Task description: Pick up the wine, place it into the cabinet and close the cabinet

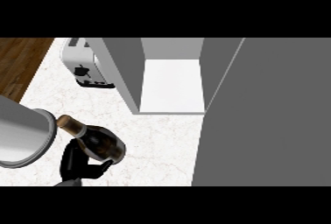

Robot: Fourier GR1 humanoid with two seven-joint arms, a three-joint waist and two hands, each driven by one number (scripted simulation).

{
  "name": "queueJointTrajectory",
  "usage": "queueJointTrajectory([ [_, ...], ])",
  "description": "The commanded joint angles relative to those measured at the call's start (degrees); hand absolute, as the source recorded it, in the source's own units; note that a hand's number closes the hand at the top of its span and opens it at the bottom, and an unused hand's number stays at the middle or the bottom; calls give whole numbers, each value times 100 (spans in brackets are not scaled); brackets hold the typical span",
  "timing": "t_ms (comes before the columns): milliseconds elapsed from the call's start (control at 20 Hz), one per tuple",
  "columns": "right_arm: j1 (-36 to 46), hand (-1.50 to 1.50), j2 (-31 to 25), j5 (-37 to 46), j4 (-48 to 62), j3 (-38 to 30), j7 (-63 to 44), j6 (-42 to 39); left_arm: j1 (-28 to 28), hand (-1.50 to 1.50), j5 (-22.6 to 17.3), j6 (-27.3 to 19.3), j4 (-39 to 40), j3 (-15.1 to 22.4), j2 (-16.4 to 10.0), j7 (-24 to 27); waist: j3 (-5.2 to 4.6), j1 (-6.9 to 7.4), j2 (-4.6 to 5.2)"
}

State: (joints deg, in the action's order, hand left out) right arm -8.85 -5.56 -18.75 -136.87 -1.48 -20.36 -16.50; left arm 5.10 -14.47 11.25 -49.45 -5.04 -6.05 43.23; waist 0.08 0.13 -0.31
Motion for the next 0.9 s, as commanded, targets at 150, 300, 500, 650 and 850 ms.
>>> queueJointTrajectory([
  [150, 206, -150, -19, -339, -639, -35, -579, 365, -849, 150, -171, -320, -2325, 485, 260, -1290, -3, 18, 8],
  [300, -69, -150, 107, -120, -931, 270, -572, 386, -1390, 150, 5, -668, -3327, 818, 372, -1700, -1, 13, -5],
  [500, -102, -150, -49, -345, -945, -45, -586, 384, -1384, 150, -33, -1050, -4258, 976, 364, -2497, -3, -21, 3],
  [650, -207, -150, 51, -215, -741, 53, -217, 214, -1653, 150, 250, -1386, -4872, 1428, 533, -2815, -3, -25, 8],
  [850, -577, -150, 31, -396, -576, -135, 178, -124, -736, 150, 297, -1943, -4423, 1520, 601, -3009, -3, -80, 18],
])
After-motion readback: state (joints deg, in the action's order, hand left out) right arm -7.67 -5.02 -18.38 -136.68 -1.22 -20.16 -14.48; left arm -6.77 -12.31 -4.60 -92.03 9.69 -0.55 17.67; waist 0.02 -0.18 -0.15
